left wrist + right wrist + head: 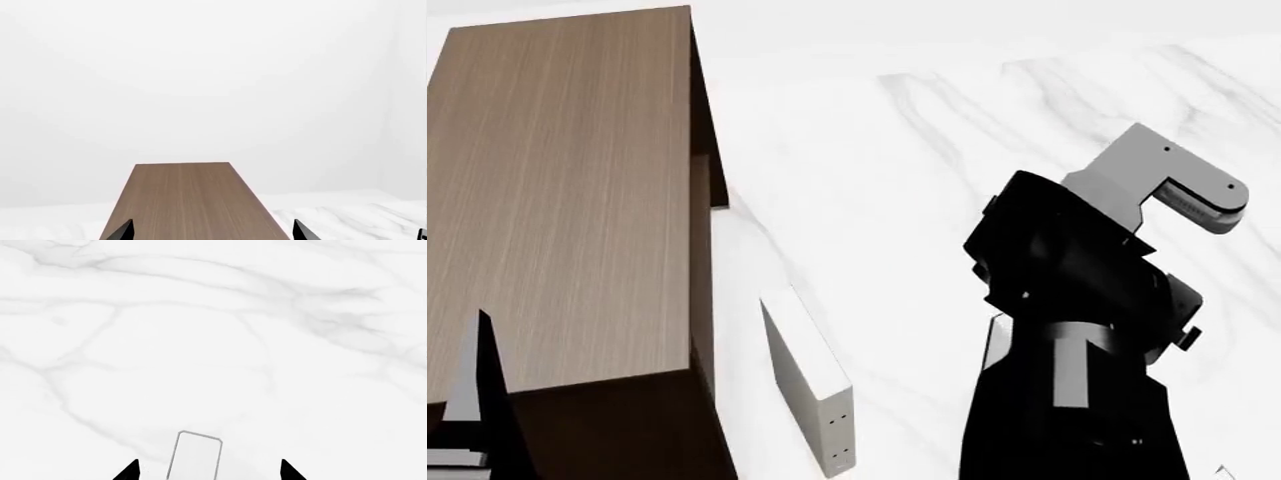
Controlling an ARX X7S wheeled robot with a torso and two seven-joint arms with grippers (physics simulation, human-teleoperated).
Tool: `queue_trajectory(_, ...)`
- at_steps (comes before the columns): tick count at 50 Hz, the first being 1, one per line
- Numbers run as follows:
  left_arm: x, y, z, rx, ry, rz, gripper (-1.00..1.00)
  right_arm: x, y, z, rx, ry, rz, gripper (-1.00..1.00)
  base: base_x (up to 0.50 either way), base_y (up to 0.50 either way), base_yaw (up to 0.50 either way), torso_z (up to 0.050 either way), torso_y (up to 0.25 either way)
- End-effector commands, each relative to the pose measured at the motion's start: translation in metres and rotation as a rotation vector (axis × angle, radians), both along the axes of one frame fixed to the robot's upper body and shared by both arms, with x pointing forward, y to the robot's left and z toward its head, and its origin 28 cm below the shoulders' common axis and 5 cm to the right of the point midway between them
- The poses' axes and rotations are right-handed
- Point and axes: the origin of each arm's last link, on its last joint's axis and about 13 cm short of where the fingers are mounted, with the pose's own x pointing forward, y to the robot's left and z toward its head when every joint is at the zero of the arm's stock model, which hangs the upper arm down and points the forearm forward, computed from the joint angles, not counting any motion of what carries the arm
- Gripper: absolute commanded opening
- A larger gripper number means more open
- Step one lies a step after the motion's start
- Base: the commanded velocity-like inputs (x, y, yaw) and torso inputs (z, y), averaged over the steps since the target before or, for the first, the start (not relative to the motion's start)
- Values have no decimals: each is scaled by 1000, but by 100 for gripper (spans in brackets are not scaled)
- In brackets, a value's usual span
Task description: Pick up the book in the middle and place it on the cabinet shelf.
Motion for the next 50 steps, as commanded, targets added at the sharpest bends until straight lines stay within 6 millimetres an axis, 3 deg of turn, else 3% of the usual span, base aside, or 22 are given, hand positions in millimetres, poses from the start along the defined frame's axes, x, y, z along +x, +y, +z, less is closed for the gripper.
queue_trajectory(1, -1, 0, 1, 2, -2, -4, 100, 2, 5, 17, -6, -30, 3, 100, 0, 0, 0, 0, 0)
queue_trajectory(26, 0, 3, 1, -4, 1, 12, 100, -2, 4, -18, 3, -19, 29, 100, 0, 0, 0, 0, 0)
queue_trajectory(50, 2, 3, -2, -4, 9, 8, 100, -5, 8, -37, 5, -8, 52, 100, 0, 0, 0, 0, 0)
